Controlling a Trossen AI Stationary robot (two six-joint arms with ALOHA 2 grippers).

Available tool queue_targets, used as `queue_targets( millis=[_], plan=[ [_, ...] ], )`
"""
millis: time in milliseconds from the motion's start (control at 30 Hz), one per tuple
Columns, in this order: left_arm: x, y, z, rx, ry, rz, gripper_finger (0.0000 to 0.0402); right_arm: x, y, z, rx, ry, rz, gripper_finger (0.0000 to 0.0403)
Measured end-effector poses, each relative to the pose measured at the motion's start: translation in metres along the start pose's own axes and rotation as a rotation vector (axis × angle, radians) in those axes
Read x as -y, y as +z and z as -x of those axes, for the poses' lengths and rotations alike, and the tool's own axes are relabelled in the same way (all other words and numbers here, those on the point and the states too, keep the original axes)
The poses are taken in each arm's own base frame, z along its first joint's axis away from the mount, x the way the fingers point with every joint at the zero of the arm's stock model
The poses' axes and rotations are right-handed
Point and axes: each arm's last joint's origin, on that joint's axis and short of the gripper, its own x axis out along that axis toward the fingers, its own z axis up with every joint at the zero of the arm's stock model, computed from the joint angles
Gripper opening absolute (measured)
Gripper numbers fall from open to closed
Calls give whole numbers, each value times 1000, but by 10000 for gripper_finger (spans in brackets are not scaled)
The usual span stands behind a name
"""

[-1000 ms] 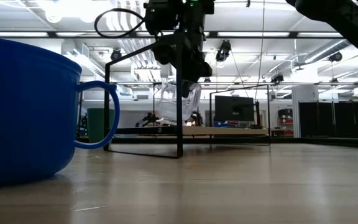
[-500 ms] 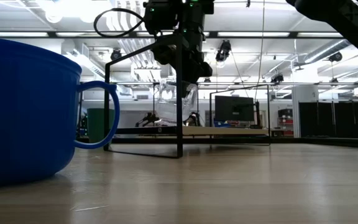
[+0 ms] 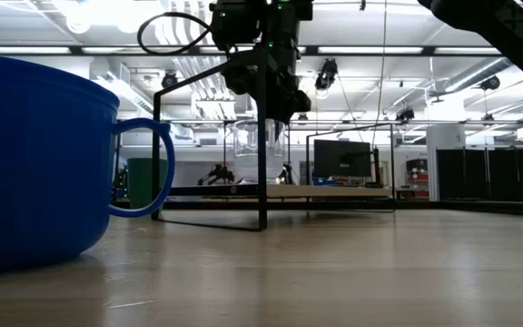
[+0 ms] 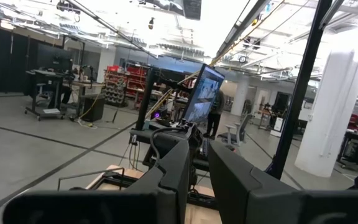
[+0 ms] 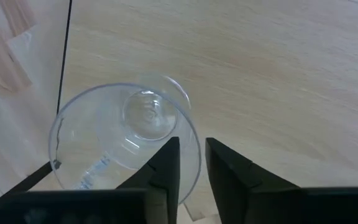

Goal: Stack small to large cups/mugs on shelf
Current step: Put the blue mug on the shelf

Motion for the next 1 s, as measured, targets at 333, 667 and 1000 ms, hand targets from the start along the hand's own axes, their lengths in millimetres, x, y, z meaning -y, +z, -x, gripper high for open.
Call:
queue_targets(
  millis=[333, 667, 1000],
  plan=[
    [0, 0, 0, 0, 0, 0, 47, 0, 1, 0, 6, 2, 0, 79],
    [0, 0, 0, 0, 1, 0, 48, -1, 2, 6, 27, 8, 1, 84],
    [0, 0, 0, 0, 1, 0, 48, -5, 7, 51, 192, 61, 10, 85]
  ],
)
